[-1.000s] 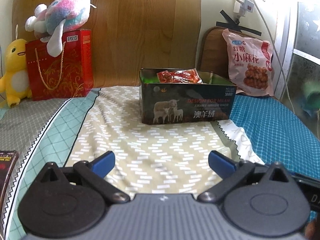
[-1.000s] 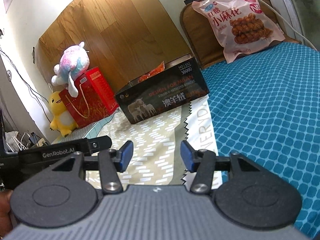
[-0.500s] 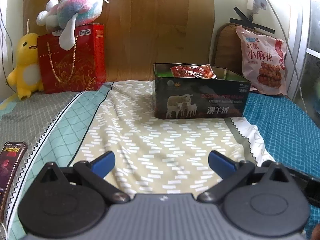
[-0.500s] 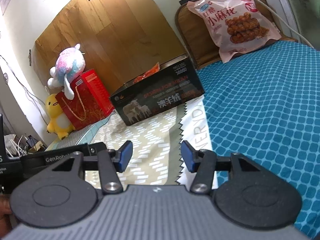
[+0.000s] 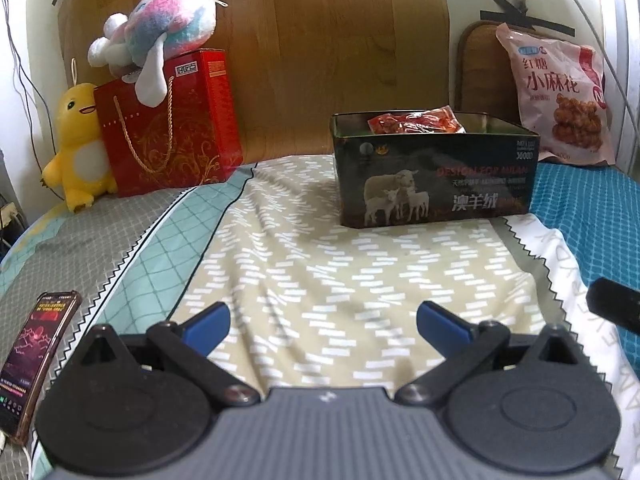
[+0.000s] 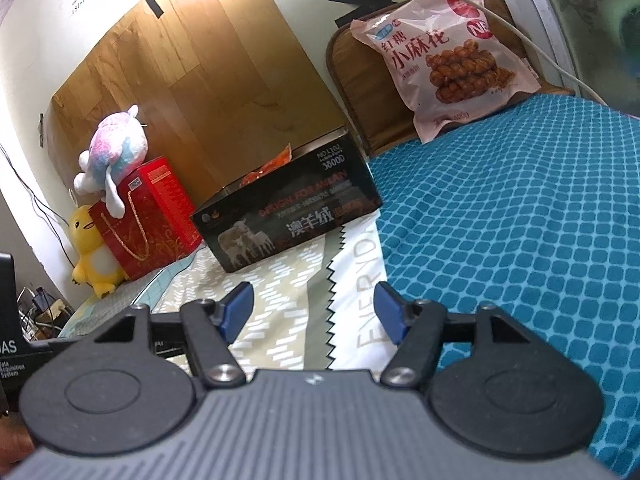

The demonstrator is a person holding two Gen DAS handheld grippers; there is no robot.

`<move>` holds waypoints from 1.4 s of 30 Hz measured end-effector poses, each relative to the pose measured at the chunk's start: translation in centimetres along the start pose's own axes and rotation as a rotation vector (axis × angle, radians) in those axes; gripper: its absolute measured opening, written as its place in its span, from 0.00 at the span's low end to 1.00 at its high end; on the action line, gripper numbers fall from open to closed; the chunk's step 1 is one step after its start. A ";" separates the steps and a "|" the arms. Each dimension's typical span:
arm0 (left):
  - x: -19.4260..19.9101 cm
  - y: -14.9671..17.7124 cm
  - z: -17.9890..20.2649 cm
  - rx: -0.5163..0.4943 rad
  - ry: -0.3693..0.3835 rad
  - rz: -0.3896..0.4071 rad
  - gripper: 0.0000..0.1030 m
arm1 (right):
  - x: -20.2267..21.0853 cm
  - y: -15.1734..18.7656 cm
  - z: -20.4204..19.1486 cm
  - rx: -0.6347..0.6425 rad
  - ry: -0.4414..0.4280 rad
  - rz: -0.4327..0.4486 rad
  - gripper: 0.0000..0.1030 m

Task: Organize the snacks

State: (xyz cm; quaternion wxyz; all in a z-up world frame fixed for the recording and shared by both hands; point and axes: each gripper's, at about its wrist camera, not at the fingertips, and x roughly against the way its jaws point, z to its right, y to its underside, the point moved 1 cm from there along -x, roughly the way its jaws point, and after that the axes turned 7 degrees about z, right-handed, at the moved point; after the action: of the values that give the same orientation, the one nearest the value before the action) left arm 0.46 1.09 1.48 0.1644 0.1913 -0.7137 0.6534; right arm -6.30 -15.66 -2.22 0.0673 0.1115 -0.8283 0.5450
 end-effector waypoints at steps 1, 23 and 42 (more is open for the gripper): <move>-0.1 0.0 0.1 -0.003 -0.001 -0.001 1.00 | 0.0 0.0 0.1 -0.004 0.001 -0.002 0.67; 1.2 -1.3 0.4 -0.062 -0.040 0.075 1.00 | 0.9 -1.0 -0.5 0.011 -0.013 0.077 0.68; 2.2 -1.9 -0.1 -0.075 -0.077 0.127 1.00 | 2.2 -1.4 -1.3 0.037 -0.017 0.151 0.69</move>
State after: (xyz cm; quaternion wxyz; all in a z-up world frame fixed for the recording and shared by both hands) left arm -0.50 0.89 4.19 0.1019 0.1643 -0.7542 0.6276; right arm -8.07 -15.22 0.00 0.0170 0.0548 -0.8247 0.5627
